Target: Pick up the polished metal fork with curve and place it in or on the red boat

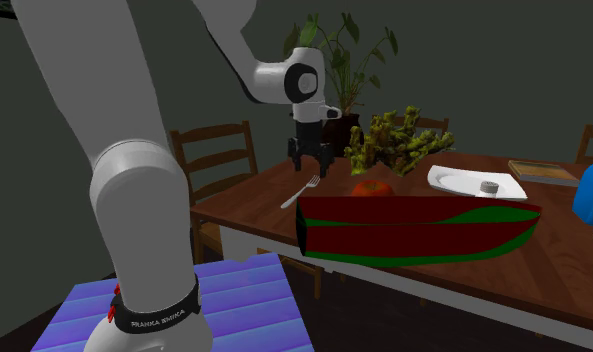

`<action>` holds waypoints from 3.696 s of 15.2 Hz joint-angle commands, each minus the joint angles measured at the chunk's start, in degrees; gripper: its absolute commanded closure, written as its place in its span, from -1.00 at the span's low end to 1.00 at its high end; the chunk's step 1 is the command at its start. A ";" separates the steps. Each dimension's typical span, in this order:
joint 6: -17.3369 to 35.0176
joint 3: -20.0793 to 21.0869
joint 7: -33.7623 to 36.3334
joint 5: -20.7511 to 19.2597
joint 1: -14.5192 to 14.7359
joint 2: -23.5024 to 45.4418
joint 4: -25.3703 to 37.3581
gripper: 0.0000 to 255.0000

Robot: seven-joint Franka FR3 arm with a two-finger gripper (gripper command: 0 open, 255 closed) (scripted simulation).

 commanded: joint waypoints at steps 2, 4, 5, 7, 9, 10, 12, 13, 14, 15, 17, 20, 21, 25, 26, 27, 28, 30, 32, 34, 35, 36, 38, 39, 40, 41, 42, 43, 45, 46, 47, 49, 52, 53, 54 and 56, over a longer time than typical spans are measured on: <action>2.69 0.56 0.86 -0.84 0.10 1.73 -1.03 -1.00; 4.36 0.73 1.41 -1.58 -0.02 3.08 -1.45 -1.00; 5.19 0.81 1.71 -1.99 -0.08 3.77 -1.64 -1.00; 5.67 0.84 1.88 -2.23 -0.10 4.18 -1.75 -1.00; 5.67 0.83 1.89 -2.23 -0.10 4.18 -1.75 -1.00; 5.67 0.83 1.89 -2.24 -0.10 4.18 -1.75 -1.00; 5.67 0.83 1.89 -2.24 -0.10 4.18 -1.75 -1.00; 5.66 0.83 1.89 -2.23 -0.10 4.17 -1.75 -1.00; 5.66 0.83 1.89 -2.23 -0.10 4.17 -1.75 -1.00; 5.66 0.83 1.89 -2.23 -0.10 4.17 -1.75 1.00; 5.66 0.84 1.89 -2.22 -0.09 4.16 -1.76 1.00; 5.63 0.77 1.77 -2.24 -0.16 4.20 -1.69 1.00; 5.41 0.83 1.81 -2.09 -0.06 3.95 -1.71 1.00; 4.83 0.74 1.61 -1.86 -0.02 3.54 -1.49 1.00; 3.98 0.68 1.35 -1.51 0.03 2.93 -1.22 1.00; 3.14 0.61 1.11 -1.18 0.07 2.32 -0.94 1.00; 2.30 0.54 0.88 -0.87 0.11 1.73 -0.64 1.00; 0.62 0.37 0.46 -0.32 0.19 0.60 -0.01 1.00; -1.06 0.20 0.10 0.16 0.26 -0.46 0.67 1.00; -2.74 0.01 -0.22 0.57 0.33 -1.47 1.40 1.00; -3.57 -0.09 -0.37 0.75 0.36 -1.95 1.78 1.00; -4.41 -0.18 -0.50 0.92 0.39 -2.41 2.18 1.00; -6.07 -0.38 -0.74 1.22 0.44 -3.29 3.01 1.00; -6.89 -0.48 -0.85 1.35 0.46 -3.70 3.44 1.00; -7.72 -0.58 -0.96 1.47 0.48 -4.11 3.88 1.00; -8.54 -0.68 -1.05 1.57 0.49 -4.49 4.34 1.00; -9.36 -0.78 -1.14 1.67 0.51 -4.86 4.81 1.00; -10.18 -0.88 -1.22 1.76 0.52 -5.22 5.29 1.00; -11.81 -1.08 -1.36 1.91 0.53 -5.88 6.28 1.00; -12.62 -1.18 -1.43 1.98 0.54 -6.19 6.79 1.00; -13.42 -1.27 -1.49 2.03 0.54 -6.48 7.32 1.00; -15.03 -1.46 -1.59 2.13 0.54 -7.03 8.41 1.00; -17.43 -1.73 -1.71 2.22 0.52 -7.74 10.12 1.00; -18.22 -1.82 -1.74 2.24 0.51 -7.94 10.71 1.00; -19.01 -1.91 -1.76 2.25 0.50 -8.14 11.32 1.00; -20.59 -2.07 -1.80 2.27 0.47 -8.48 12.56 1.00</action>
